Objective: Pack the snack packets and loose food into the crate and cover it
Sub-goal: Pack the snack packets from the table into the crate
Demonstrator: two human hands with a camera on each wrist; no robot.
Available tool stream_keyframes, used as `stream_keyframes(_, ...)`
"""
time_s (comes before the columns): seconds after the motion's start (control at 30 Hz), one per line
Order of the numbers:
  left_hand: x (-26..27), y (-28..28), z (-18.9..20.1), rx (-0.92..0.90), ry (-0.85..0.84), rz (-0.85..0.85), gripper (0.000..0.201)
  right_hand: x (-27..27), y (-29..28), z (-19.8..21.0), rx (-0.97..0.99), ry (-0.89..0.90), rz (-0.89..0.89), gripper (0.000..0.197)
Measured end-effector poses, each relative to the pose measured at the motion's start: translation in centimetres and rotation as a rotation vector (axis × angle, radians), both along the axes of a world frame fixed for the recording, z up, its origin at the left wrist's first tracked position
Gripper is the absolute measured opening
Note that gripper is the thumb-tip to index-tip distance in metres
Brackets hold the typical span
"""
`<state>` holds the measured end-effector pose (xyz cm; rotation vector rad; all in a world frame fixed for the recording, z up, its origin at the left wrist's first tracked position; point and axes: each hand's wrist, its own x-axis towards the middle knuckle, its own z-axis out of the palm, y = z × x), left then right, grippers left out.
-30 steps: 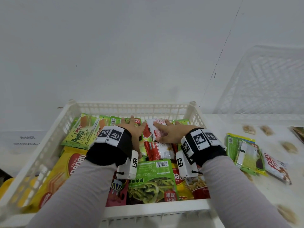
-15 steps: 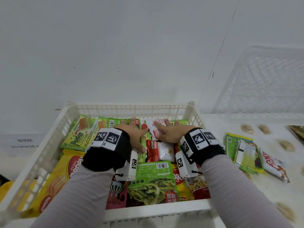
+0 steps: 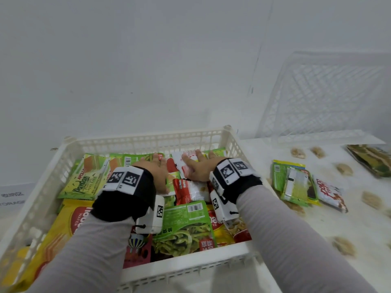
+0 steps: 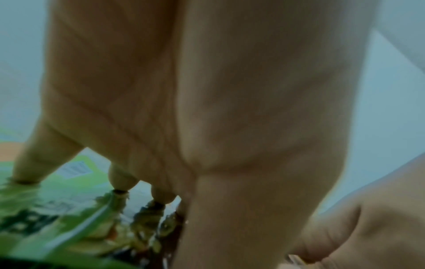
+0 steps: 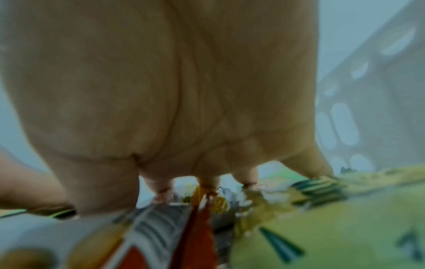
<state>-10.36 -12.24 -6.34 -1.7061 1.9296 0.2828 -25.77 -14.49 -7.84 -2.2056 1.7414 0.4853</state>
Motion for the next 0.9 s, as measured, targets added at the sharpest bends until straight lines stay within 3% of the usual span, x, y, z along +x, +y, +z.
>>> stream_keyframes(0.1,-0.1,-0.2,0.2,0.003,-0.021,-0.012,0.101,0.2,0.4,-0.1,-0.022,-0.021,-0.012,0.057)
stream_keyframes(0.17,-0.1,-0.2,0.7,0.0,0.054,-0.027,0.097,0.1,0.7,0.1,-0.03,-0.05,-0.022,0.058)
stream_keyframes(0.3,0.7,-1.1,1.7,0.059,0.42,-0.093,0.052,-0.1,2.4,3.7,-0.019,-0.207,0.051,0.061)
stream_keyframes(0.33,0.9,-1.2,2.3,0.046,0.476,-0.092,0.054,-0.6,3.0,5.3,-0.02,-0.274,0.087,0.062)
stream_keyframes(0.43,2.8,-2.2,3.2,-0.229,0.625,-0.039,0.087,-2.8,5.1,10.0,-0.06,-0.416,0.282,0.059)
stream_keyframes(0.53,6.3,-3.1,2.0,-0.465,0.858,-0.046,0.078,-7.6,7.5,13.6,-0.089,-0.592,0.405,0.053)
stream_keyframes(0.6,6.5,-0.8,1.7,-0.625,0.896,-0.049,0.07,-11.9,8.8,14.8,-0.054,-0.712,0.419,0.05)
stream_keyframes(0.67,1.8,3.4,3.2,-0.676,0.915,-0.087,0.06,-16.9,9.6,14.8,0.018,-0.816,0.376,0.048)
stream_keyframes(0.77,-9.8,10.2,6.6,-0.604,0.929,-0.125,0.05,-24.6,9.9,12.8,0.079,-0.888,0.221,0.044)
stream_keyframes(0.83,-16.0,13.9,6.3,-0.518,0.97,-0.316,0.046,-29.0,9.5,10.4,0.088,-0.842,0.1,0.047)
stream_keyframes(0.9,-20.9,16.1,5.1,-0.383,0.981,-0.391,0.047,-32.9,9.1,7.5,0.08,-0.737,-0.004,0.056)
